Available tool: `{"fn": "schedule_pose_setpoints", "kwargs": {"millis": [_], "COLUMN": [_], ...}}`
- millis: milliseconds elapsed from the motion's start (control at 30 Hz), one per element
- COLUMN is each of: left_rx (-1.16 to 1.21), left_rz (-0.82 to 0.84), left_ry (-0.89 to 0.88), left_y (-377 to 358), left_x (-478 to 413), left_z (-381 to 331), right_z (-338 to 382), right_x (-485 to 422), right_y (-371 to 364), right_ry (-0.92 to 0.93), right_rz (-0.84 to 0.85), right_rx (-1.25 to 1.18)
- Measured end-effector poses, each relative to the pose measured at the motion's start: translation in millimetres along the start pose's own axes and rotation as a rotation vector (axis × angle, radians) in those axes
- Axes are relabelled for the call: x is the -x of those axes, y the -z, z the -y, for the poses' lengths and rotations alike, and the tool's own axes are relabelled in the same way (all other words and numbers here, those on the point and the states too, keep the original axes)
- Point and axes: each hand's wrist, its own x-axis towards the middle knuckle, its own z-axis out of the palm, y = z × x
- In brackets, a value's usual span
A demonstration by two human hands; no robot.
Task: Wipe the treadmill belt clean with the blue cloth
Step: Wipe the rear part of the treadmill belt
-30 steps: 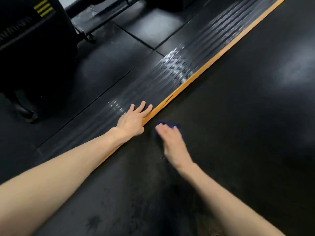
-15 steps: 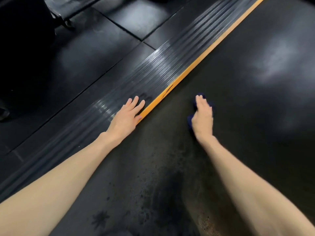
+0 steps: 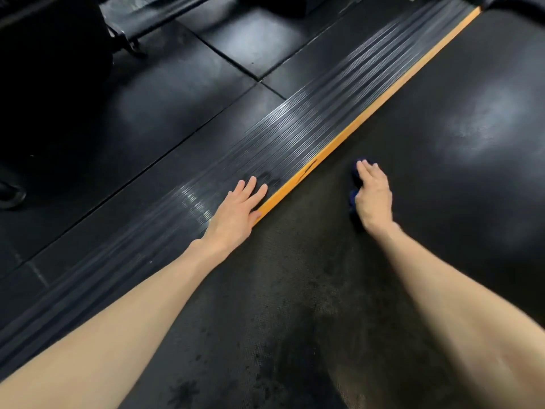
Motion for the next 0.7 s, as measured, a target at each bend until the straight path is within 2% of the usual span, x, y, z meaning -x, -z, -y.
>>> {"fn": "schedule_pose_setpoints", "kwargs": {"millis": [33, 67, 100, 167, 233, 300, 367, 500, 533, 567, 600, 700], "left_rx": [-0.012, -0.019, -0.018, -0.016, -0.052, -0.099, -0.151, -0.205, -0.202, -0.198, -0.202, -0.271], "left_rz": [-0.012, -0.023, -0.028, -0.029, -0.029, -0.026, -0.023, 0.039, 0.048, 0.046, 0.031, -0.067], "left_ry": [-0.005, -0.012, -0.019, -0.043, -0.065, -0.071, -0.068, -0.040, -0.018, 0.012, 0.041, 0.042], "left_y": [-2.0, -4.1, -5.3, -6.0, -7.2, -9.3, -8.7, -1.5, -0.8, -1.2, -2.8, -9.9], "left_x": [0.3, 0.5, 1.0, 1.3, 1.5, 1.4, 2.2, 2.1, 1.6, 1.5, 1.7, 13.0], "left_z": [1.0, 1.8, 2.2, 5.2, 9.5, 9.5, 7.9, 4.3, 0.0, -6.0, -12.6, -23.6], "right_z": [20.8, 40.9, 57.1, 73.0, 59.0, 33.1, 14.2, -0.9, 12.2, 30.0, 50.4, 76.1], "right_x": [6.6, 20.2, 38.7, 82.4, 101.8, 86.5, 62.9, 51.0, 63.7, 84.6, 113.5, 202.6], "right_y": [-9.1, -22.1, -33.8, -44.0, -39.2, -26.5, -18.3, -12.9, -17.2, -23.3, -29.7, -31.1], "right_ry": [-0.017, 0.045, 0.153, 0.401, 0.687, 0.926, 0.881, 0.303, 0.187, 0.160, 0.242, 0.696], "right_rz": [-0.034, -0.041, -0.011, 0.182, 0.318, 0.382, 0.338, 0.072, 0.017, 0.012, 0.050, 0.280], "right_rx": [-0.047, -0.072, -0.092, -0.105, -0.042, 0.099, 0.132, 0.106, 0.044, -0.009, -0.031, 0.022]}}
